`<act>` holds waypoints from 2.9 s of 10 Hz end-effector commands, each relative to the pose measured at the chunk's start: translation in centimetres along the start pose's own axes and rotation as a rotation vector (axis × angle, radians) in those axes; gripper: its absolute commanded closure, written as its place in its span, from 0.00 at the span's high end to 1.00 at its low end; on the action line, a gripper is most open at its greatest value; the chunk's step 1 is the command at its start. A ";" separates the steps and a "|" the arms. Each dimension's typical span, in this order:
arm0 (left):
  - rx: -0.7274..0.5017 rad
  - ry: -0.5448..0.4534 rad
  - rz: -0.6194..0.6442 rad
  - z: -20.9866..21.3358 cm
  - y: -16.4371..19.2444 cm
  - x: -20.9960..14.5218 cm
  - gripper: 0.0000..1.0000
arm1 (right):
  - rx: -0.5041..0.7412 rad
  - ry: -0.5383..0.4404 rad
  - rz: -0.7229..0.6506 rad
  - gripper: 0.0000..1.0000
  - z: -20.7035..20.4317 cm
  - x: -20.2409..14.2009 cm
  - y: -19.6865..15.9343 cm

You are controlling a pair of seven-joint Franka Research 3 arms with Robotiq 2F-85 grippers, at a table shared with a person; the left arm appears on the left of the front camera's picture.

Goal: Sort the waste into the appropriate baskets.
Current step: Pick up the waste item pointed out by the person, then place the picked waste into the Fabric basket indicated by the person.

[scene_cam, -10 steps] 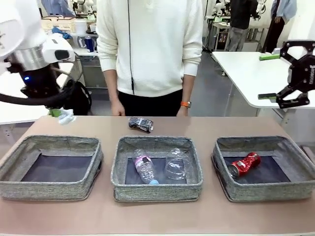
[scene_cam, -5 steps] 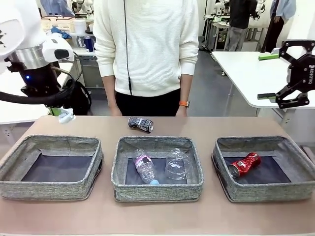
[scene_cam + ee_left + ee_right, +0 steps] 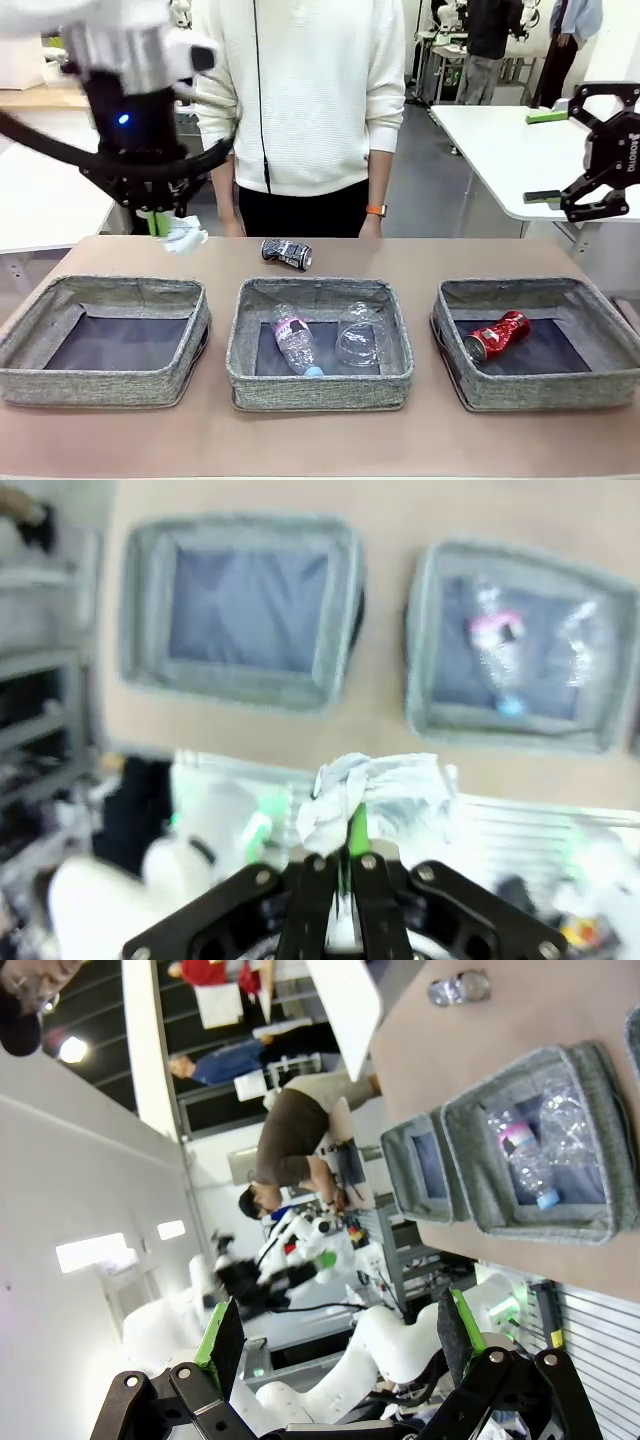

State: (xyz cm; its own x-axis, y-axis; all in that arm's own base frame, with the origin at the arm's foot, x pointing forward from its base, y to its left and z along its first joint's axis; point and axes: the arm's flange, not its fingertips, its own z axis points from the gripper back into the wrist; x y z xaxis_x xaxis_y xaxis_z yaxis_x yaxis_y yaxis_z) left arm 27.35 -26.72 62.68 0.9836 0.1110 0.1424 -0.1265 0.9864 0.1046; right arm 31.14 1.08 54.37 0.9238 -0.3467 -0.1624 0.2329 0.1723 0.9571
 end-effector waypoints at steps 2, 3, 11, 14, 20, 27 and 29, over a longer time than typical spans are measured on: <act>0.049 0.016 0.047 7.1 -5.6 -1.8 0.01 | 0.026 0.004 0.005 1.00 0.0 0.0 0.3; 0.029 0.038 0.012 9.1 -7.4 -2.1 0.01 | 0.026 0.004 0.005 1.00 0.0 0.0 0.3; -0.122 0.168 0.069 20.4 -14.9 1.5 0.01 | 0.026 0.004 0.005 1.00 0.0 0.0 0.3; -0.087 0.174 0.110 16.2 -13.3 -0.1 0.01 | 0.026 0.004 0.005 1.00 0.0 0.0 0.3; -0.087 0.174 0.110 16.2 -13.3 -0.1 0.01 | 0.026 0.004 0.005 1.00 0.0 0.0 0.3; -0.087 0.174 0.110 16.2 -13.3 -0.1 0.01 | 0.026 0.004 0.005 1.00 0.0 0.0 0.3; -0.087 0.174 0.110 16.2 -13.3 -0.1 0.01 | 0.026 0.004 0.005 1.00 0.0 0.0 0.3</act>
State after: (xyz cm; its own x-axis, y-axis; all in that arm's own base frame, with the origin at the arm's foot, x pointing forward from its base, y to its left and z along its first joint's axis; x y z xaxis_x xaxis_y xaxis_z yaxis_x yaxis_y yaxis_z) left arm 27.12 -42.41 77.39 0.9763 0.2145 -0.0293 -0.2143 0.9767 0.0124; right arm 31.14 1.07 54.35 0.9237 -0.3468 -0.1630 0.2335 0.1721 0.9570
